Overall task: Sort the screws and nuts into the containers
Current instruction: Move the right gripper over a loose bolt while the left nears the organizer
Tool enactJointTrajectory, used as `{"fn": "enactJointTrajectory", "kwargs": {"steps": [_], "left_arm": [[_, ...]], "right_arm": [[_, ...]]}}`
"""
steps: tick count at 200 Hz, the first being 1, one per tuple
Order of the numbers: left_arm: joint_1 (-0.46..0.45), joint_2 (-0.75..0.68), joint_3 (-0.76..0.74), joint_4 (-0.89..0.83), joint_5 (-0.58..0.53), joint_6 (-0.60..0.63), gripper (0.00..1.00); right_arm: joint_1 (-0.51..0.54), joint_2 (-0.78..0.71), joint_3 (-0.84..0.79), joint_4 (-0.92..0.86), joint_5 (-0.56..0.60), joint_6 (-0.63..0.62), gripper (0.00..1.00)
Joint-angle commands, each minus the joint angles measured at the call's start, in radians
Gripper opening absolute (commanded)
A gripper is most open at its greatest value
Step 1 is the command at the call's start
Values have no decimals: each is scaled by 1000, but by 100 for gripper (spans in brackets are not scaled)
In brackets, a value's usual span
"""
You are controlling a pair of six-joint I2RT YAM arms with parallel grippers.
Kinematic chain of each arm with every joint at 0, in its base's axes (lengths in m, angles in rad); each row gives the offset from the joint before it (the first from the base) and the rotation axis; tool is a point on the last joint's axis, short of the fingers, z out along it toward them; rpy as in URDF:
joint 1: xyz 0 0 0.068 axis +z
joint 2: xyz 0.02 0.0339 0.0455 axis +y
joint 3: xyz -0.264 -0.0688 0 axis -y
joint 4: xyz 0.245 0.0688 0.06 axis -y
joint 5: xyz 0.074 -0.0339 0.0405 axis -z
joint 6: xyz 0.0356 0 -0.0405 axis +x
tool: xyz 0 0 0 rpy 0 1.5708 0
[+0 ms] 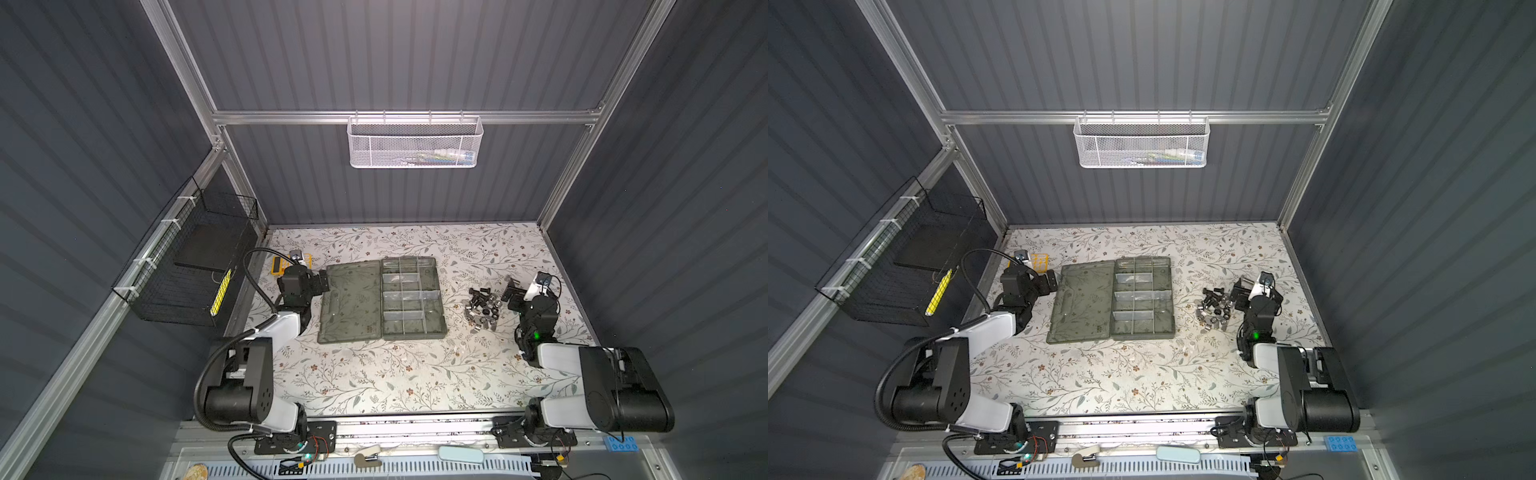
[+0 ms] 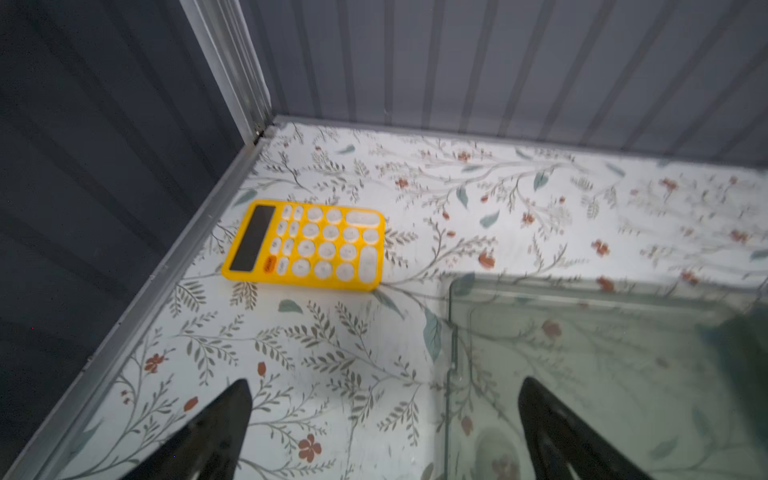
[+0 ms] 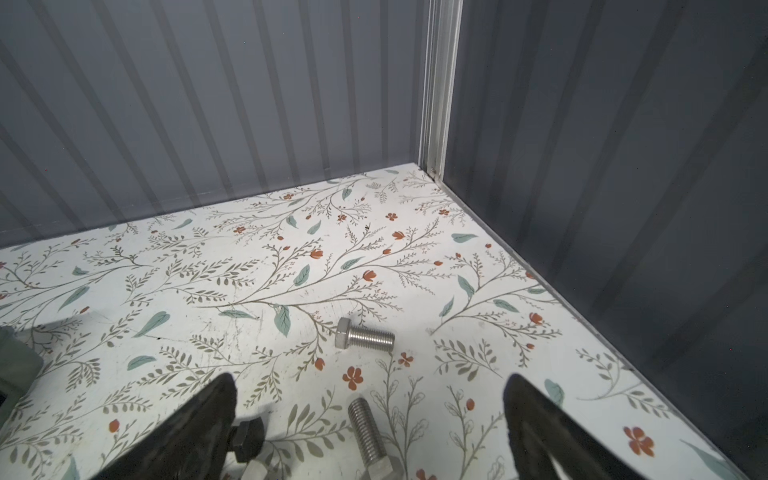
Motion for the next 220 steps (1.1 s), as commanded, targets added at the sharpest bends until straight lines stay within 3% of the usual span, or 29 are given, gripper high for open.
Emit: {"fn": "enactJointTrajectory", "kwargs": {"steps": [1,26,44,52,74,103,126,150,170,191,220], "left_arm": [[-59,-51,93,-306,-31,-136,100],[-139,-90,140,-429,-27,-167,100],[-163,-127,141,-470,1,-219,100],[-166,-144,141,-482,22,-244,100],[-174,-181,145,-498,78,-298,100],[-209,-178,159,-489,115,-351,100],[-239,-112,222,-512,149,-387,100],[-310,-46,294,-505,148,-415,100],[-375,-7,316,-422,145,-424,100],[-441,57,376,-397,143,-361,100],[-474,137,426,-377,189,-329,100]], "right_arm": [[19,-231,49,-229,129,36,99],[-14,-377,123,-413,113,142,99],[-15,-410,141,-537,190,390,99],[-18,-423,152,-600,155,440,99],[-24,-426,200,-732,-44,397,99],[-24,-314,364,-1088,98,472,99],[-24,-180,472,-1253,73,431,99],[-24,-47,584,-1386,-41,420,99],[-27,28,640,-1424,-131,427,99],[-31,107,706,-1439,-152,411,99],[-81,258,835,-1466,-206,409,99]]}}
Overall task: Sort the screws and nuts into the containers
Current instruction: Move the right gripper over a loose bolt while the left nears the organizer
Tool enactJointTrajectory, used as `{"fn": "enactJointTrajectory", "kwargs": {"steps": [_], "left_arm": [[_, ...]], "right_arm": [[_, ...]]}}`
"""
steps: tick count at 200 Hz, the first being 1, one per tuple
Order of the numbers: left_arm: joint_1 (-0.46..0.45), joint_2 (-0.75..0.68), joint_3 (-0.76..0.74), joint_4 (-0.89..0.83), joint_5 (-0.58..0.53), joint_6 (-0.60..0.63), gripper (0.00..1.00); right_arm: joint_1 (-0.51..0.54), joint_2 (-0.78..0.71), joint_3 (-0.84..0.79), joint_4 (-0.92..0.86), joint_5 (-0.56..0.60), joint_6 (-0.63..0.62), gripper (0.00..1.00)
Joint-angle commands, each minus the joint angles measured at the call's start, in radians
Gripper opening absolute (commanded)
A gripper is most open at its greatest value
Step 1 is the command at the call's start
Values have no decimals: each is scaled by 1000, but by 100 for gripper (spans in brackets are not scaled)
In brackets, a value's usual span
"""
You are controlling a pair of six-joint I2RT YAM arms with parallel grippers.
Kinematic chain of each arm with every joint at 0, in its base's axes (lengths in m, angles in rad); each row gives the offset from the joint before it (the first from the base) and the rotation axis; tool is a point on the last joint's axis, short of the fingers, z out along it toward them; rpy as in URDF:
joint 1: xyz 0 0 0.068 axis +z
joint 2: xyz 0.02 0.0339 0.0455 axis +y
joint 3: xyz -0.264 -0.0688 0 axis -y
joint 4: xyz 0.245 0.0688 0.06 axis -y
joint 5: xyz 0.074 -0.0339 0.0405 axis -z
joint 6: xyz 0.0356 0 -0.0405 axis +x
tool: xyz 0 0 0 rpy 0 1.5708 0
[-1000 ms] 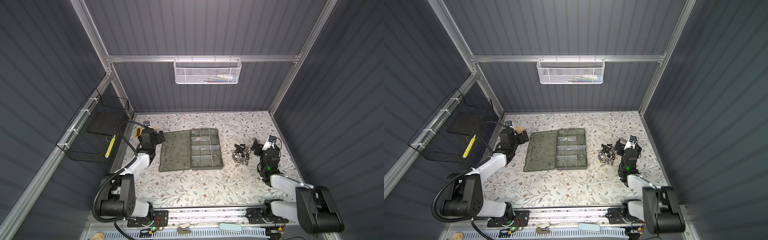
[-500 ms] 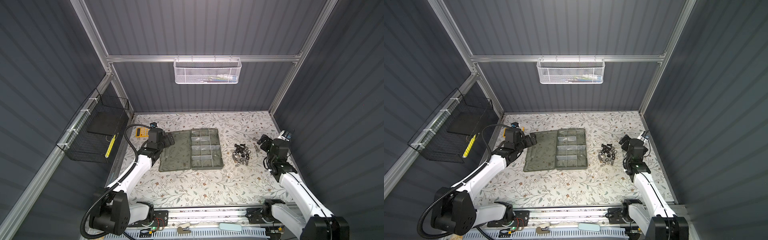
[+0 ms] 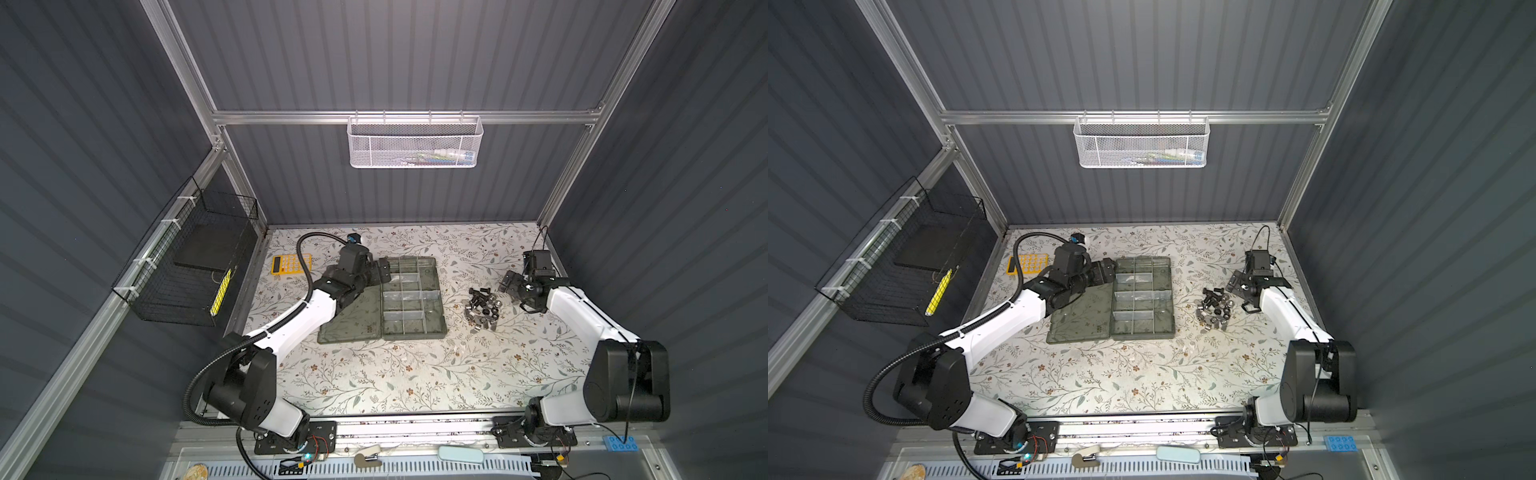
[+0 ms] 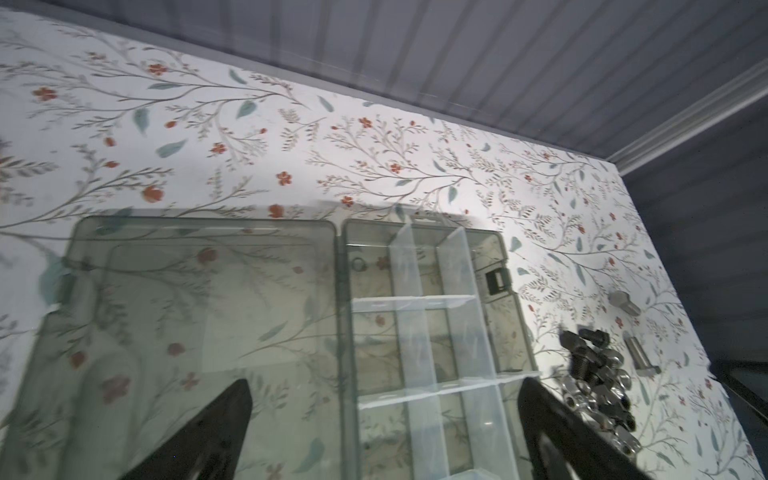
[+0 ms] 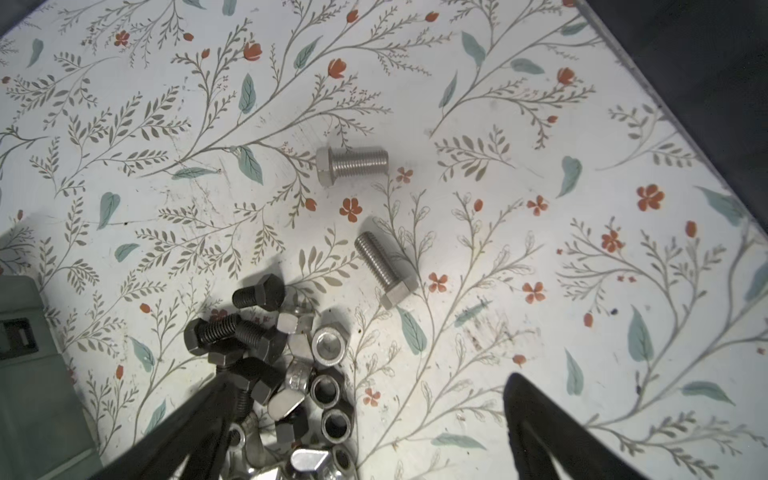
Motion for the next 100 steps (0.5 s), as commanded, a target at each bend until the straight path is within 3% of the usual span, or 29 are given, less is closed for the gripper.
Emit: {"fn": "enactJointTrajectory", "kwargs": {"steps": [1,55,100], "left_arm": [[-16,49,50,39,50,37,100],[-49,162,259,-58,129,54,100],[-63,171,210,-22,160,86,100]], "right_arm": [[-45,100,106,-64,-74,-2,99],[-97,384,362,-128,-92,-67,99],[-98,537,516,-186,-103,-134,95]]}}
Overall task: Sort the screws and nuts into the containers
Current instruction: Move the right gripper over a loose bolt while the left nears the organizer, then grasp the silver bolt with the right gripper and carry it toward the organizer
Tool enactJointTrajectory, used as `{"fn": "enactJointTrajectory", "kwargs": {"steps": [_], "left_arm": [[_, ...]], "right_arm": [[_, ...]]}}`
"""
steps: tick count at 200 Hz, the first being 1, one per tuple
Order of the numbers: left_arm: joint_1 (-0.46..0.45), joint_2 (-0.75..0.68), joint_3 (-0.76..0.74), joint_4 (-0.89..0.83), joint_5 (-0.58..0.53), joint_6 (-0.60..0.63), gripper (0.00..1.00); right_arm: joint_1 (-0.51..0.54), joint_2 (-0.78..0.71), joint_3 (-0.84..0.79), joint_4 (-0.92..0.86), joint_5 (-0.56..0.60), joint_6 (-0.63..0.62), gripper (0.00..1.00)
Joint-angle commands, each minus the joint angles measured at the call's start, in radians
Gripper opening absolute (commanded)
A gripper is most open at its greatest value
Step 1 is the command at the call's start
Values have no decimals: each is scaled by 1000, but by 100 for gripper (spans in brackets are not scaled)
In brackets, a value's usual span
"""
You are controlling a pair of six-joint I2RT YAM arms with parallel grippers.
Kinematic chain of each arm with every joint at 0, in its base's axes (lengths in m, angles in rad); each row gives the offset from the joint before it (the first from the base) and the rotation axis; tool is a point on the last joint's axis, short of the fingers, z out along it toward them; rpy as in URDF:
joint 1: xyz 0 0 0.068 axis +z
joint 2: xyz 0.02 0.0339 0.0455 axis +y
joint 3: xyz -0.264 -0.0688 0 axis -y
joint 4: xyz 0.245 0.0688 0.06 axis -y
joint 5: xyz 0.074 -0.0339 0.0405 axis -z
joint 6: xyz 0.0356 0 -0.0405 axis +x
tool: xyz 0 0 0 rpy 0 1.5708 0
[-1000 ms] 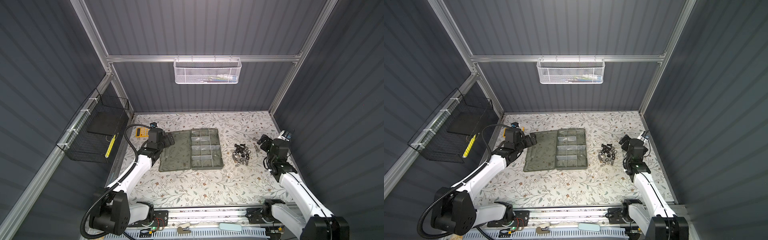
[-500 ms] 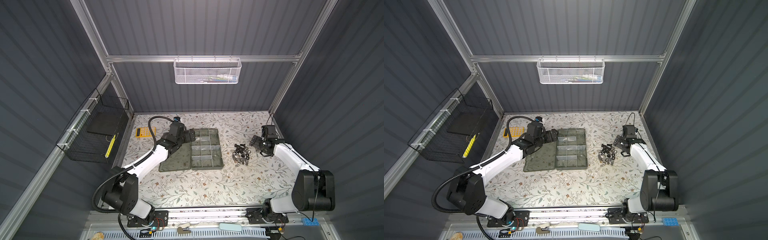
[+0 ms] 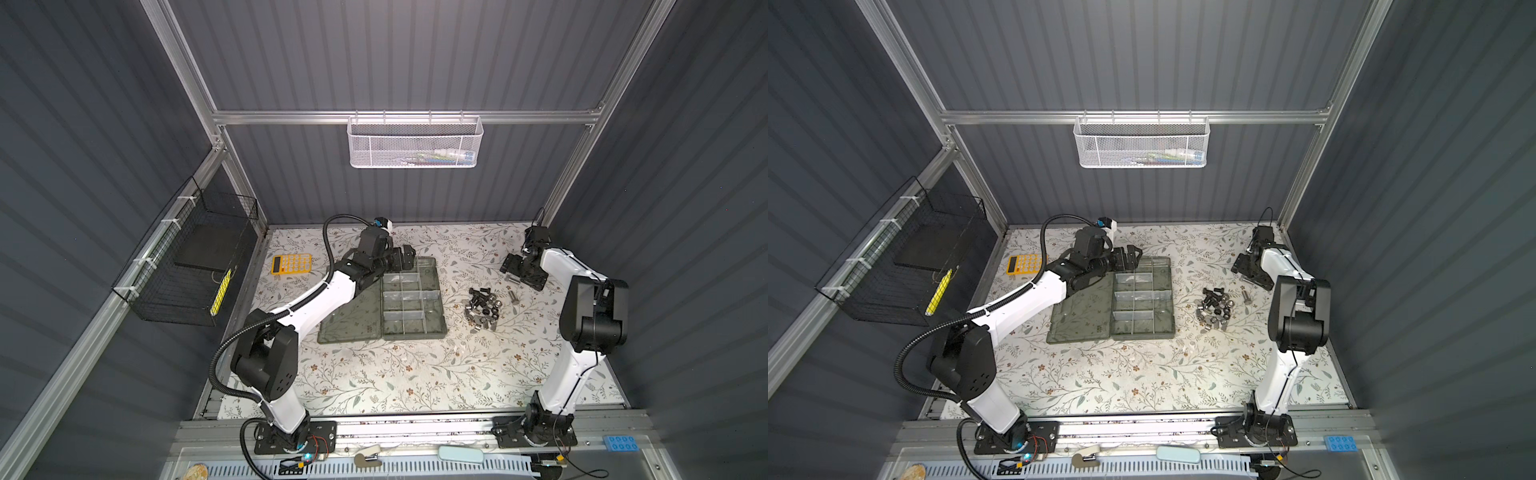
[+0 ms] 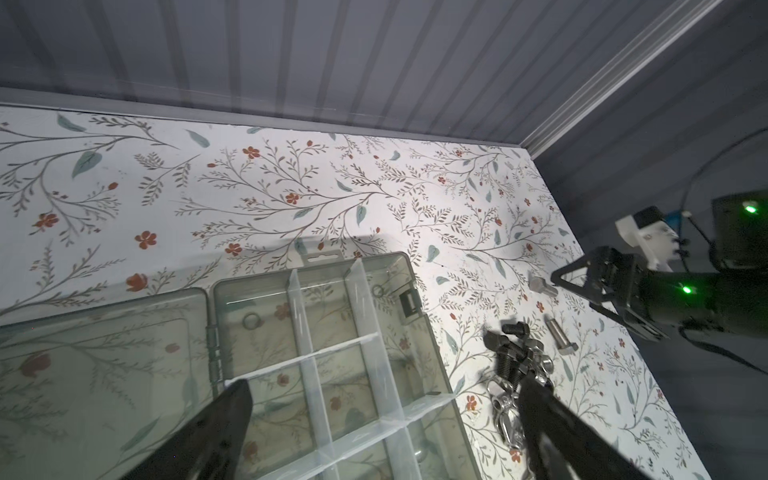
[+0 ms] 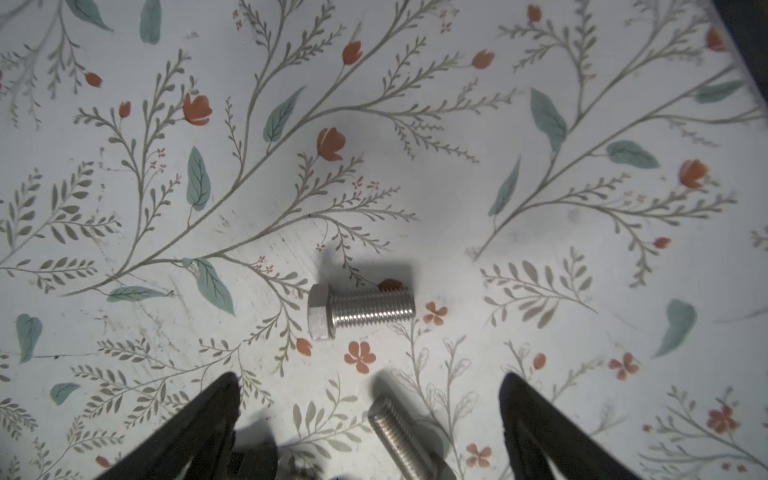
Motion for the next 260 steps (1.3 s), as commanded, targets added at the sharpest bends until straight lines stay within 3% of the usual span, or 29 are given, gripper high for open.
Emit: {"fn": "enactJointTrajectory", "kwargs": {"steps": [1,82,213,260], "left_arm": [[-11,10,-20,-10,33,37,100],[-60,-2,-54,9,6,76,100],[-92,-8,-52,3,4,89,100],[-98,-8,-52,3,4,87,100]], "right_arm": [[0,46,61,-65,-9,-56,95],[-3,171,135,-105,-53,-69,84],[-3,217,197,-132,-41,-66,62],[-3,220,204,-144,-44,-69,49]]}}
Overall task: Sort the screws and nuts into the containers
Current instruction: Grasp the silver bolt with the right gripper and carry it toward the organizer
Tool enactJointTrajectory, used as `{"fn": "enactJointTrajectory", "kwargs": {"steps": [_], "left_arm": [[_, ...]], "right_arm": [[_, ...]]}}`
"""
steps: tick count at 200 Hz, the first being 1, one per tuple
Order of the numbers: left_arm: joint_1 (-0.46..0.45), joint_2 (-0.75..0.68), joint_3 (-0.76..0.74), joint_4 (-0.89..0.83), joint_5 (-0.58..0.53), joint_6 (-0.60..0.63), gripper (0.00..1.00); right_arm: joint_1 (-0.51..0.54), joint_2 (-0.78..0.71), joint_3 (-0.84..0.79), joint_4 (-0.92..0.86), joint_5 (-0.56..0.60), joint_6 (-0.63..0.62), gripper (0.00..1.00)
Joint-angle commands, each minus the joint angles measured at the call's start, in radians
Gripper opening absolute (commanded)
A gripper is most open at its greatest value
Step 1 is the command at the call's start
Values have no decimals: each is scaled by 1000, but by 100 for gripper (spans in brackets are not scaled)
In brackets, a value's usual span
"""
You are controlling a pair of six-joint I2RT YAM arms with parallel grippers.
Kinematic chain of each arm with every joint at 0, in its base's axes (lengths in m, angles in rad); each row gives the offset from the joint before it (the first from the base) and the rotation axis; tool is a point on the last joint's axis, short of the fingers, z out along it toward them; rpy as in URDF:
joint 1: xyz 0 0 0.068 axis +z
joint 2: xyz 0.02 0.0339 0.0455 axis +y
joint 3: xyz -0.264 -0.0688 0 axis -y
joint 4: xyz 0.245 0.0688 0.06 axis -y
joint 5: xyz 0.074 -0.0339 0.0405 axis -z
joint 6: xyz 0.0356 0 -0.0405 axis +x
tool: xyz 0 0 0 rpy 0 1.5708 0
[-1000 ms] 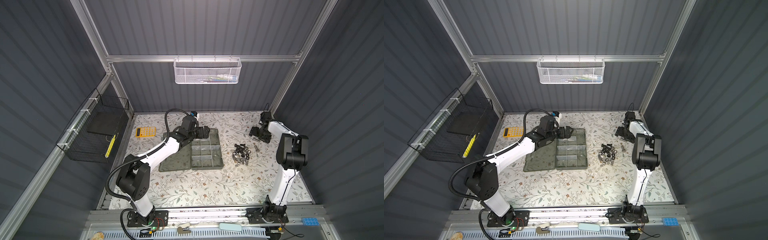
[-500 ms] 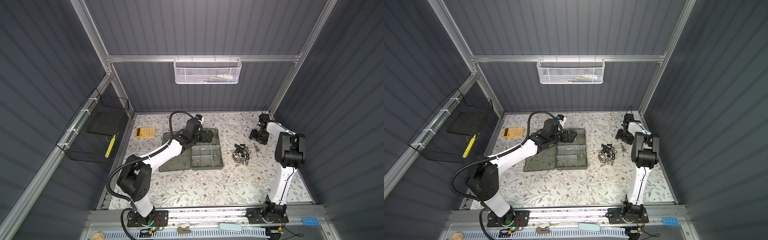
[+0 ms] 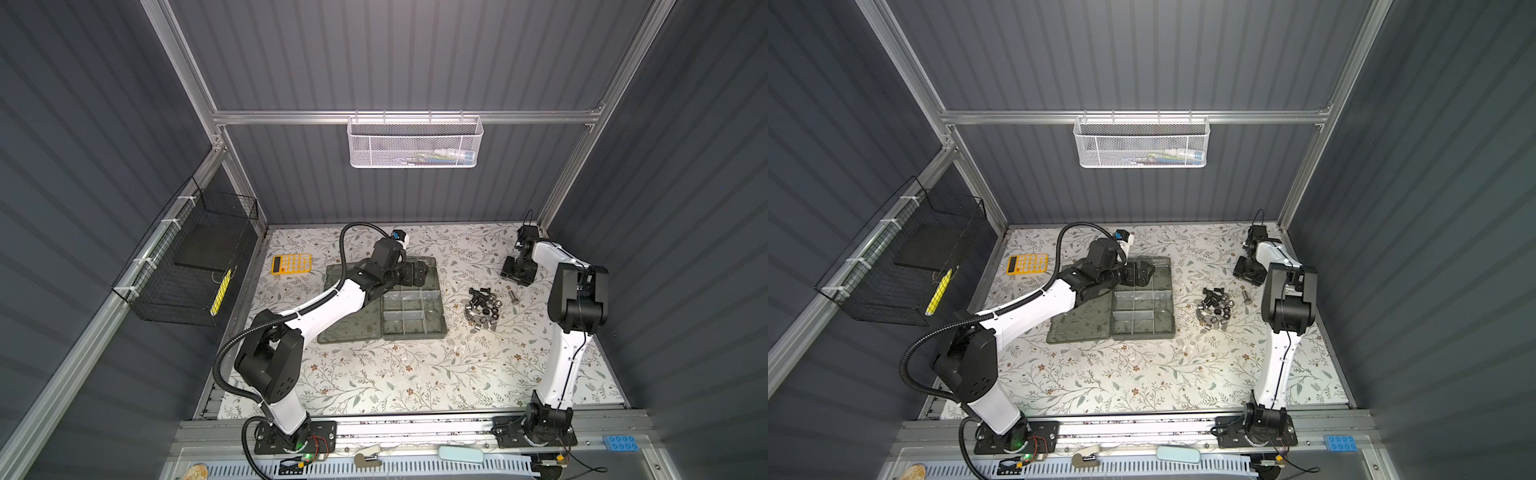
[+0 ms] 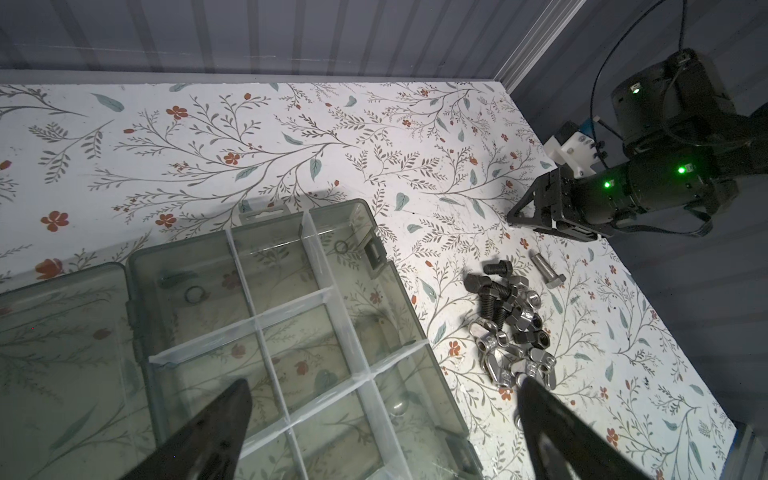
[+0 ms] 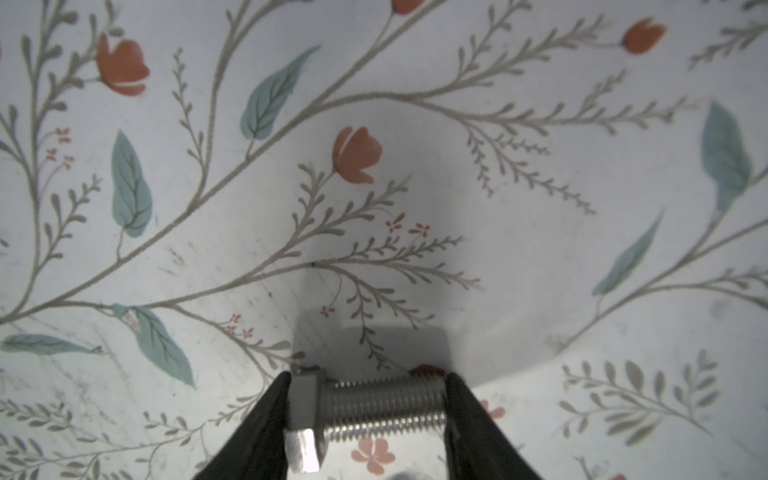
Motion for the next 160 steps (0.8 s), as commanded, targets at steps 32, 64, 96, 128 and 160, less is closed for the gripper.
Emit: {"fn": "enactJointTrajectory", "kwargs": {"steps": [32,64,96,128,160], "left_arm": [[-10,-7,-3,-6,-3,21,100],[-11,-12,-1,-7,-6,20,100],[-13,-27,-6,-10,-34,27,100],[-13,-31,13,-42,-54,28,100],[-13,-67,6,-61,-66,24,100]], "right_arm": [[-2,11,6,-39,-7,-1,44],[2,-19,-27,-35,-35,-1,42],[19,-72,-63,-28,-48,0,41],[56,-128,-71,-31,-53,-1,40],[114,-171,-58,-37,-67,-1,40]]}}
